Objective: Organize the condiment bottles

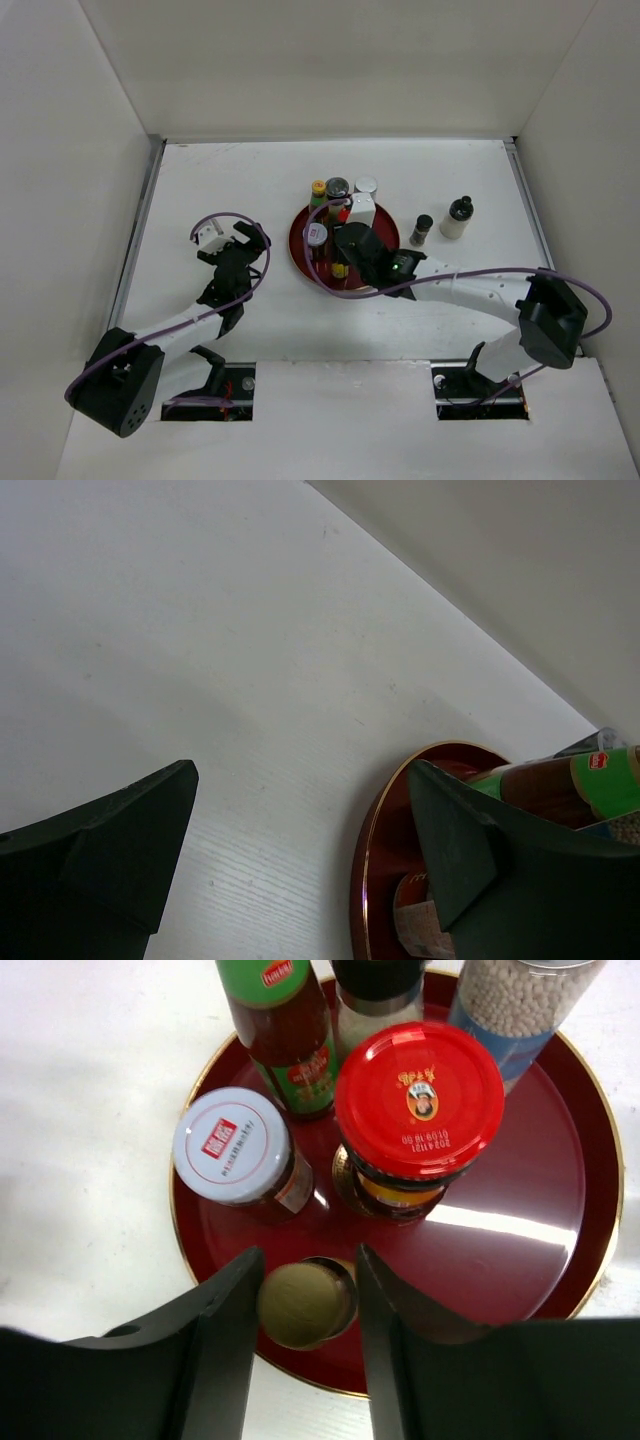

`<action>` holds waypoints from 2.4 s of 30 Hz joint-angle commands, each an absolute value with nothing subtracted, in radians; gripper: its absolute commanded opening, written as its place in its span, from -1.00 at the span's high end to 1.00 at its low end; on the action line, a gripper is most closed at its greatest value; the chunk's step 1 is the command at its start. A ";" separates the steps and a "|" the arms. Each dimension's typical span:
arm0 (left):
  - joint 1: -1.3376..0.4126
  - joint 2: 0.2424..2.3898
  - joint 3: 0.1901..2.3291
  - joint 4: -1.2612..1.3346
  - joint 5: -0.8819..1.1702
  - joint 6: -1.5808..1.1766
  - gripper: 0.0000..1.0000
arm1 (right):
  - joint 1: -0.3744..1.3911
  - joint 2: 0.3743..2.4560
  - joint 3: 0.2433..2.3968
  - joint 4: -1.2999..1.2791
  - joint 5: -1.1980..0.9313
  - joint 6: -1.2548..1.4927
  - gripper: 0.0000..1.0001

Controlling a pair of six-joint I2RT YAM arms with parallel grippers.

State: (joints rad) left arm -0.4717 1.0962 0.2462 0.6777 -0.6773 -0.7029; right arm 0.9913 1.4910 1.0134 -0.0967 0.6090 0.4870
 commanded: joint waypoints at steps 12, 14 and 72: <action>-0.467 1.094 0.256 0.730 -0.672 -0.704 -0.71 | 0.882 1.207 0.913 0.000 0.679 0.431 -0.75; -0.467 1.095 0.256 0.730 -0.670 -0.704 -0.71 | 0.787 1.177 0.862 -0.005 0.706 0.459 -0.79; -0.456 1.141 0.272 0.730 -0.630 -0.709 -0.72 | 0.645 1.641 0.999 0.195 0.583 0.400 0.20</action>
